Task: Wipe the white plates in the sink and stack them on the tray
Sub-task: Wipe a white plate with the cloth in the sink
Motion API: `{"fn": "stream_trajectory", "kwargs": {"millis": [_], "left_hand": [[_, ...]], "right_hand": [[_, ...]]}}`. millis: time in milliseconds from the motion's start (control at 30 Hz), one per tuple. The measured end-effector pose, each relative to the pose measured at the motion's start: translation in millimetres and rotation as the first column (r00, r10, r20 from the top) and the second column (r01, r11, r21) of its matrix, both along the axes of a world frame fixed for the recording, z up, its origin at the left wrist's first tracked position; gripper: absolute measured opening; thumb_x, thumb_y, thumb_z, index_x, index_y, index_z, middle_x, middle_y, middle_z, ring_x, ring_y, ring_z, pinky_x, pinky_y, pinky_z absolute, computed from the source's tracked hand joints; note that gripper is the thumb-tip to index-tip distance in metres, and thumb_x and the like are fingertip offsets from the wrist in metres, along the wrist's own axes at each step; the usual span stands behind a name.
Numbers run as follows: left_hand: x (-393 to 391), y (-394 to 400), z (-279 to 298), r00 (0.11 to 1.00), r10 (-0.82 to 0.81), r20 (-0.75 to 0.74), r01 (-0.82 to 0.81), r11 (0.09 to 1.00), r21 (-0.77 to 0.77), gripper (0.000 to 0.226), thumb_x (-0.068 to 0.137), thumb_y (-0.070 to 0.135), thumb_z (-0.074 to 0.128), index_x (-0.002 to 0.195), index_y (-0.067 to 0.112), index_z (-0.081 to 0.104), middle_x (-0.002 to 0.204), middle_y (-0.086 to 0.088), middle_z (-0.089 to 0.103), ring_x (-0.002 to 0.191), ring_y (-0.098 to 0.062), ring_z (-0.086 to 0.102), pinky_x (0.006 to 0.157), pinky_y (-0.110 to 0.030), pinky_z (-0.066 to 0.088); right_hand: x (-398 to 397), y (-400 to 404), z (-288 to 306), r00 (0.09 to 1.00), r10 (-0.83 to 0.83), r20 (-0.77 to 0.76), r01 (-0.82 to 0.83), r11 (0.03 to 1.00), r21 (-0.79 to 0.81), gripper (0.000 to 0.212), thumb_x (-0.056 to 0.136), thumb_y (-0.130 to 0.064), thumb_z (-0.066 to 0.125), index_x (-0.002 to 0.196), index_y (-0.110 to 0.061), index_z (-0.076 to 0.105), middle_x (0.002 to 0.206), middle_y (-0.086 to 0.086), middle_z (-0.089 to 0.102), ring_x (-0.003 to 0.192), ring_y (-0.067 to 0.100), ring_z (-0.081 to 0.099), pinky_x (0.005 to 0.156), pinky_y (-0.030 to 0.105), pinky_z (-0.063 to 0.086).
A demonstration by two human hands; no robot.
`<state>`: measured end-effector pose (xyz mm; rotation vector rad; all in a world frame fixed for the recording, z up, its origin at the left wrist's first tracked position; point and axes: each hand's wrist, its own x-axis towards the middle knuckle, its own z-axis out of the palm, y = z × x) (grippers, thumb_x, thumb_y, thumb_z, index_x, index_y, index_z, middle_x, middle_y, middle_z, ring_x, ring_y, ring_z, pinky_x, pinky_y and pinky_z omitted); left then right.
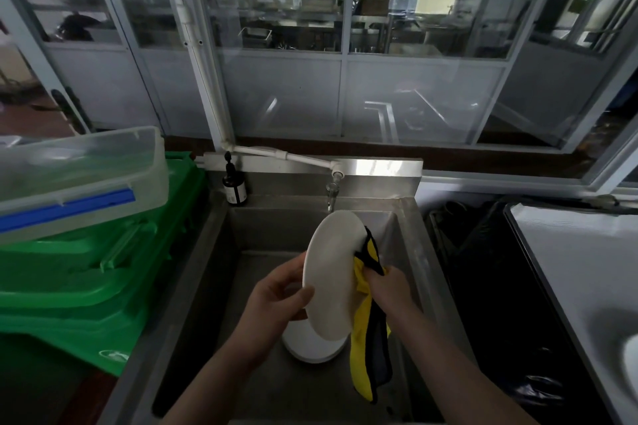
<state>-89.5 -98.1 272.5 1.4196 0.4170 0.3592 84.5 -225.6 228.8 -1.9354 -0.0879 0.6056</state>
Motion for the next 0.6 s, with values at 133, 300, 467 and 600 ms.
{"fn": "stream_trajectory", "kwargs": {"millis": [133, 300, 467, 600], "left_hand": [[3, 0, 5, 1.000, 0.003, 0.022, -0.003, 1.000, -0.017, 0.045, 0.093, 0.001, 0.062, 0.132, 0.024, 0.059, 0.117, 0.000, 0.073, 0.105, -0.020, 0.071, 0.075, -0.035, 0.061], [3, 4, 10, 0.999, -0.016, 0.034, 0.016, 1.000, 0.011, 0.050, 0.089, 0.019, 0.070, 0.137, 0.026, 0.057, 0.120, 0.004, 0.071, 0.109, -0.020, 0.070, 0.085, -0.045, 0.061], [3, 5, 9, 0.998, -0.020, 0.052, 0.019, 1.000, 0.016, 0.047, 0.091, 0.018, 0.063, 0.137, 0.027, 0.057, 0.123, 0.000, 0.070, 0.112, -0.023, 0.069, 0.087, -0.048, 0.060], [3, 5, 6, 0.998, -0.001, 0.069, 0.001, 1.000, -0.003, 0.052, 0.087, 0.018, 0.061, 0.138, 0.026, 0.057, 0.123, -0.001, 0.071, 0.112, -0.023, 0.068, 0.088, -0.047, 0.059]], "right_hand": [[-7, 6, 15, 0.997, 0.040, 0.066, -0.044, 0.997, 0.057, 0.038, 0.086, -0.040, 0.060, 0.090, -0.003, 0.066, 0.080, 0.018, 0.065, 0.074, 0.029, 0.066, 0.065, 0.035, 0.049], [-17, 11, 31, 0.961, 0.165, 0.220, -0.177, 0.984, 0.035, 0.021, 0.088, -0.043, 0.059, 0.091, -0.024, 0.068, 0.083, 0.004, 0.070, 0.079, 0.019, 0.068, 0.074, 0.036, 0.056], [-34, 16, 43, 0.897, 0.305, 0.319, -0.327, 0.945, 0.017, 0.020, 0.093, -0.041, 0.059, 0.110, -0.031, 0.063, 0.096, -0.010, 0.066, 0.091, 0.006, 0.063, 0.079, 0.030, 0.054], [-47, 17, 51, 0.846, 0.397, 0.357, -0.421, 0.907, -0.011, 0.016, 0.093, -0.037, 0.060, 0.109, -0.034, 0.063, 0.096, -0.013, 0.067, 0.091, 0.001, 0.061, 0.077, 0.019, 0.049]]}}
